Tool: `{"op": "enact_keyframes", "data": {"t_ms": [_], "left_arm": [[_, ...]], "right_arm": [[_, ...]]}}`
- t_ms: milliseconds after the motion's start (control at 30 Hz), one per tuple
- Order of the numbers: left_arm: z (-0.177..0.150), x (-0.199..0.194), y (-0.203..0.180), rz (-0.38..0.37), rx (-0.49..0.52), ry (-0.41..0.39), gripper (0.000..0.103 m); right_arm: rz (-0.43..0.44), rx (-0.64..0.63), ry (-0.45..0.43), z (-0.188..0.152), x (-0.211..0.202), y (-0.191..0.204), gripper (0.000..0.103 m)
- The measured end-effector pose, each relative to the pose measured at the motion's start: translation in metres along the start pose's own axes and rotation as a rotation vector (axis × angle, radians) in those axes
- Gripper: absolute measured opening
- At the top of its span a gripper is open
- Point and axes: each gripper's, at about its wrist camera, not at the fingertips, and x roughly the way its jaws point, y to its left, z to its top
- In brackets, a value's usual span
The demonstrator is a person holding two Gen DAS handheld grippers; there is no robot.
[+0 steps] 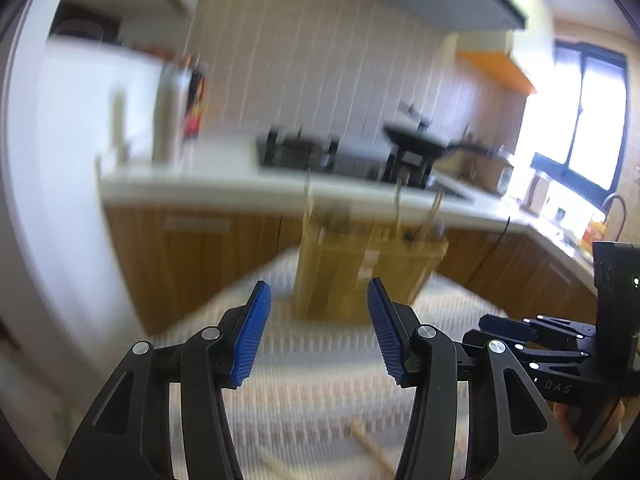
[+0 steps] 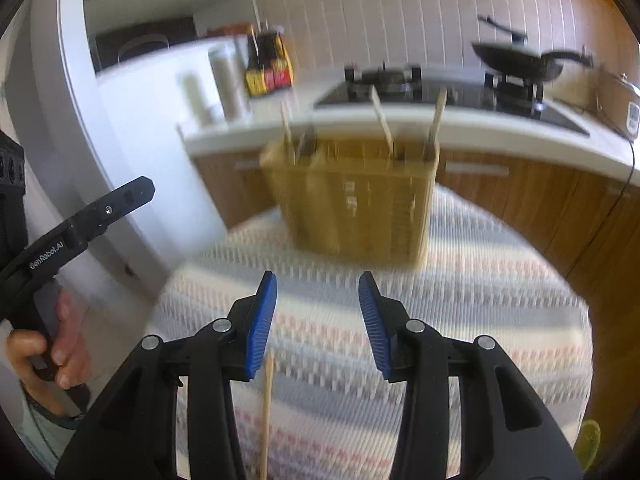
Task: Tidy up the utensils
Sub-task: 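Grasp a wooden chopstick with the left gripper while the right gripper grasps another chopstick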
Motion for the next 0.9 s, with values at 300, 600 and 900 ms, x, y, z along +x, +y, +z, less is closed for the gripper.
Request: {"op": "enact_keyframes", "data": {"t_ms": [300,600,900], "left_arm": [[-0.088,0.017,0.021,0.097,-0.099,0.226,0.049],[-0.134,0.046,0.017,0.174,-0.118,0.38,0.049],[-0.143,0.057,-0.018,0.257,0.075,0.418,0.029]], "right_arm": [[0.114,0.021,0.2,-0.075,0.035,0.028,0.036],[0.04,-0.035,0.229,-0.118,0.052,0.055,0.018],[-0.045,-0.085,0.231,-0.127,0.046,0.051,0.004]]}}
